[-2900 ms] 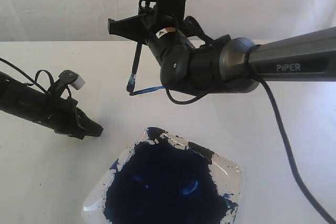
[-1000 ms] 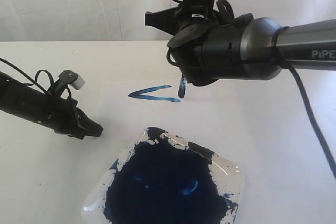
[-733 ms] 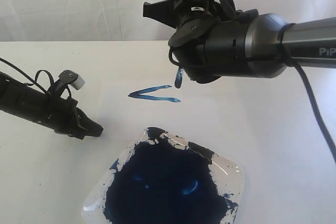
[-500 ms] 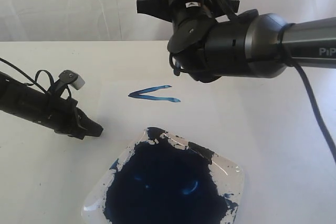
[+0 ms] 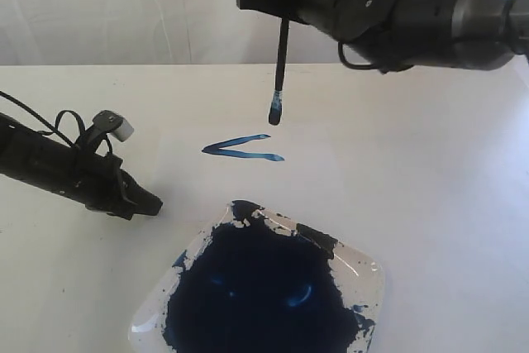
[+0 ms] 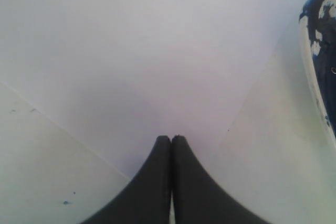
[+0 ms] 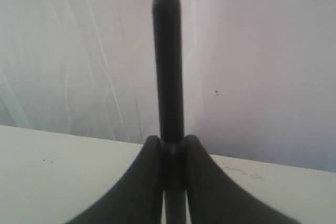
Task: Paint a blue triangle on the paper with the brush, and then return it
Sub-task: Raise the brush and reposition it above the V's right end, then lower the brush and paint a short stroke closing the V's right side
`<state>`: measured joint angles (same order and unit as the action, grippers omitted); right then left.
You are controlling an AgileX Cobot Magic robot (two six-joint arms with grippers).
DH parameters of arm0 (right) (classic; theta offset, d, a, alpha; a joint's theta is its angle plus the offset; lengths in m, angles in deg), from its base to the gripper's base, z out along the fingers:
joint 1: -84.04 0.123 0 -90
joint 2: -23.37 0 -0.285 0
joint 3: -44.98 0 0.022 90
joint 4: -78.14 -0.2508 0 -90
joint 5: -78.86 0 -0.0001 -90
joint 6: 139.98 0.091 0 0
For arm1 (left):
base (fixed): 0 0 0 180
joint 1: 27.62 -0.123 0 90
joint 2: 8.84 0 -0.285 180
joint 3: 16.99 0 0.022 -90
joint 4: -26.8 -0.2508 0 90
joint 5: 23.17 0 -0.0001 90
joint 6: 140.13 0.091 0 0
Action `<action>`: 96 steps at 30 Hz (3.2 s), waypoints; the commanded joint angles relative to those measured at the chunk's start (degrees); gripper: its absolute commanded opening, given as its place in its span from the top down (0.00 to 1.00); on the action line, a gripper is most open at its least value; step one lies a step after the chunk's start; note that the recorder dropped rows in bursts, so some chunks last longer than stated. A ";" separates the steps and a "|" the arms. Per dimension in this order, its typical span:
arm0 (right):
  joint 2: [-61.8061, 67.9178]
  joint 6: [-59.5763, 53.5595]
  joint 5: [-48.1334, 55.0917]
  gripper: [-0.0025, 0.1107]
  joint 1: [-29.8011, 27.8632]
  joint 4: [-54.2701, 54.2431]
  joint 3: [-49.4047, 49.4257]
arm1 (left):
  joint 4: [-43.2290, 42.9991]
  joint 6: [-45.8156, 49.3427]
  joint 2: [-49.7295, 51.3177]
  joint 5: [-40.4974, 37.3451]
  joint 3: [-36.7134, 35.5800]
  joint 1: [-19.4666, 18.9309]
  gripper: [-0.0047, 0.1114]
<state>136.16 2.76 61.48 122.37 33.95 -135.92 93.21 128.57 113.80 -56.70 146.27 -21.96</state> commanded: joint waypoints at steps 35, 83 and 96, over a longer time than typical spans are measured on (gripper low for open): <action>10.64 -33.78 31.34 0.98 -7.51 -20.97 -21.09 | -0.14 -0.16 -0.24 -2.03 -0.01 0.24 0.96; 13.94 -40.07 30.55 0.98 -7.51 -30.60 -21.23 | -0.14 -0.04 -0.24 -1.91 -0.01 0.24 0.96; 13.72 -37.57 31.16 0.98 -7.51 -25.18 -21.23 | -0.14 -0.04 -0.24 -1.91 -0.01 0.24 0.96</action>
<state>150.52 -35.89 91.99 115.19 7.30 -156.97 92.88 128.57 113.80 -57.25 146.27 -21.96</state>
